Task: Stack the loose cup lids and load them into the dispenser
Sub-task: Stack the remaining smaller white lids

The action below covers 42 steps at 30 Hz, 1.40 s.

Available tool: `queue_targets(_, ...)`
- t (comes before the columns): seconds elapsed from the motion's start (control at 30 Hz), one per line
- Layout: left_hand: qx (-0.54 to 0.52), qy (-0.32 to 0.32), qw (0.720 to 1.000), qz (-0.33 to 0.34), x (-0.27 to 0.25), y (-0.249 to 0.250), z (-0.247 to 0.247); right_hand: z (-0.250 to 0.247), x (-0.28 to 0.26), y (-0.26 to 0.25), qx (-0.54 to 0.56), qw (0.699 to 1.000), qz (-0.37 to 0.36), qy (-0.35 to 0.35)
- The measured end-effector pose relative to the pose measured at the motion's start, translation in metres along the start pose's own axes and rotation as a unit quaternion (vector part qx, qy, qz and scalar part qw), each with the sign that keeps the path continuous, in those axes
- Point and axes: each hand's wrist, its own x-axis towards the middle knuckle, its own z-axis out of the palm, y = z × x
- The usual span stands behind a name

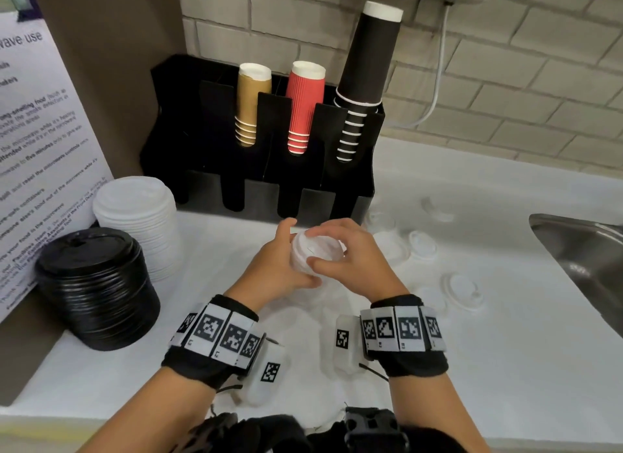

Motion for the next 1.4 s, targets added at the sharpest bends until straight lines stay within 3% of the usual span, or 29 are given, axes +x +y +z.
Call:
queue_targets(0.3,-0.031,0.014,0.999,0.01,-0.001,-0.004,0.003,0.0,0.004,0.002,-0.043,0.999,-0.012,-0.031)
queue_targets(0.5,-0.041,0.03,0.999,0.013,-0.003,-0.004,0.004,-0.001,0.004,0.011,0.018,1.0,-0.014,-0.014)
queue_targets(0.6,-0.031,0.031,0.999,0.003,-0.002,-0.005,0.005,-0.013,0.009,0.021,0.011,0.996,0.077,0.051)
queue_targets(0.7,-0.024,0.032,0.999,0.002,-0.001,-0.007,0.005,-0.022,0.013,0.03,-0.103,0.969,0.217,-0.062)
queue_targets(0.77,-0.018,0.032,0.999,-0.003,-0.001,-0.007,0.005,-0.02,0.012,0.03,-0.134,0.946,0.261,-0.141)
queue_targets(0.93,-0.015,0.032,0.999,-0.007,0.0,-0.008,0.004,-0.008,0.01,0.035,-0.129,0.922,0.315,-0.187)
queue_targets(1.07,-0.015,0.03,0.999,-0.007,0.0,-0.008,0.004,-0.016,0.005,0.036,-0.068,0.945,0.292,-0.128)
queue_targets(1.2,-0.012,0.025,1.0,-0.005,0.0,-0.008,0.004,-0.031,0.0,0.028,0.036,0.984,0.16,0.063)
queue_targets(1.3,-0.012,0.024,1.0,-0.009,0.001,-0.006,0.004,-0.04,0.001,0.02,0.154,0.963,0.069,0.209)
queue_targets(1.4,-0.005,0.022,1.0,-0.003,0.0,-0.005,0.003,-0.038,0.002,0.01,0.276,0.939,0.05,0.197)
